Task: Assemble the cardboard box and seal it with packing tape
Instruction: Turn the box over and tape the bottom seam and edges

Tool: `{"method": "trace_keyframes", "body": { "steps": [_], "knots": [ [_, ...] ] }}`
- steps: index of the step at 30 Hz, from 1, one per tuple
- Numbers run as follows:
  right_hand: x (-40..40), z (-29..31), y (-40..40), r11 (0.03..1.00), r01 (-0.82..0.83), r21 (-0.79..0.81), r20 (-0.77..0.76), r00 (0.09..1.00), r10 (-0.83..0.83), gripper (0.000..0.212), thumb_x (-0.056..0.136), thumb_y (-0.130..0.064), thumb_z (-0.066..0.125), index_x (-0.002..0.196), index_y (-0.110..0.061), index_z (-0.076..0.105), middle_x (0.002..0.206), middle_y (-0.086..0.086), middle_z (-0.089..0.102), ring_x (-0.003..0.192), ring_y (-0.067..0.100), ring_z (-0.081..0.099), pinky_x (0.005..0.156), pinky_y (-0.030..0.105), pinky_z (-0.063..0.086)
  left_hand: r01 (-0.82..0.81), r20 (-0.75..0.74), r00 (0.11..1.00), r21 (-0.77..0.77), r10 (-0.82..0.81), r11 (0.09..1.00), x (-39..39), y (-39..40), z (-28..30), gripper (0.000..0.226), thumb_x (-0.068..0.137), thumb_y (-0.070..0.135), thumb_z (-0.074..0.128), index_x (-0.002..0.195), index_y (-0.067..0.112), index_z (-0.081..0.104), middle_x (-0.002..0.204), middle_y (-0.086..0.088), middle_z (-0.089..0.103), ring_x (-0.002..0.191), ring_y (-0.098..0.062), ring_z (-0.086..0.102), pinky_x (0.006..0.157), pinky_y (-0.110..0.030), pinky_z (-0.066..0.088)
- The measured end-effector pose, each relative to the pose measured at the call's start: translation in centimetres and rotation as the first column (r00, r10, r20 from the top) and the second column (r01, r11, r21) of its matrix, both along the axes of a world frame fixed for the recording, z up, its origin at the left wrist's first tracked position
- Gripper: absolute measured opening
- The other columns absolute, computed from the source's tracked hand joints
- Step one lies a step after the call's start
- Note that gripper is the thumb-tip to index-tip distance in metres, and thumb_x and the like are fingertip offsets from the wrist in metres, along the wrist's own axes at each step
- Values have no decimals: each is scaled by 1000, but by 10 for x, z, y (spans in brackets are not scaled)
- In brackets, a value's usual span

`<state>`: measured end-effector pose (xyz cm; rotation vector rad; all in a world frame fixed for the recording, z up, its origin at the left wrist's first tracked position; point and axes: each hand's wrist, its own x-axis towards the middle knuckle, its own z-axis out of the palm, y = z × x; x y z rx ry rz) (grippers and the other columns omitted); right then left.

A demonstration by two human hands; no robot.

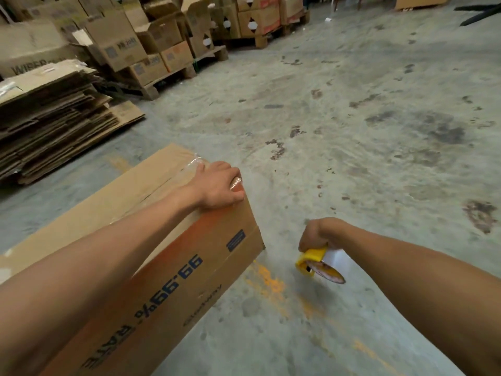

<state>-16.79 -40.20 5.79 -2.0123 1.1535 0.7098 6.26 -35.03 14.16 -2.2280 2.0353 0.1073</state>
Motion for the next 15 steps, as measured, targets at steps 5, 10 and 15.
{"method": "trace_keyframes", "body": {
  "steps": [5, 10, 15],
  "knots": [
    [11, 3, -2, 999, -23, -35, -61, 998, 21, 46, 100, -32, 50, 135, -2, 52, 114, 9, 46, 98, 24, 46, 80, 30, 39, -11, 41, 999, -131, 16, 991, -13, 2, -14, 21, 87, 49, 52, 95, 29, 52, 112, -1, 58, 120, -25, 44, 115, -49, 17],
    [3, 7, -4, 995, -50, -87, -103, 994, 41, 38, 100, -35, 48, 128, -8, 52, 118, 9, 48, 97, 23, 45, 79, 29, 37, -69, 98, 991, -214, 91, 974, -22, 0, -22, 37, 98, 41, 34, 102, 17, 63, 113, -4, 62, 118, -26, 48, 115, -50, 20],
    [-4, 12, -8, 990, -68, -122, -118, 992, 54, 39, 99, -35, 50, 126, -7, 56, 112, 8, 47, 96, 23, 47, 79, 31, 39, -158, -20, 987, -210, 158, 965, -30, -1, -20, 49, 98, 25, 25, 143, 13, 40, 129, -10, 59, 127, -31, 43, 115, -51, 17]
  ]
}}
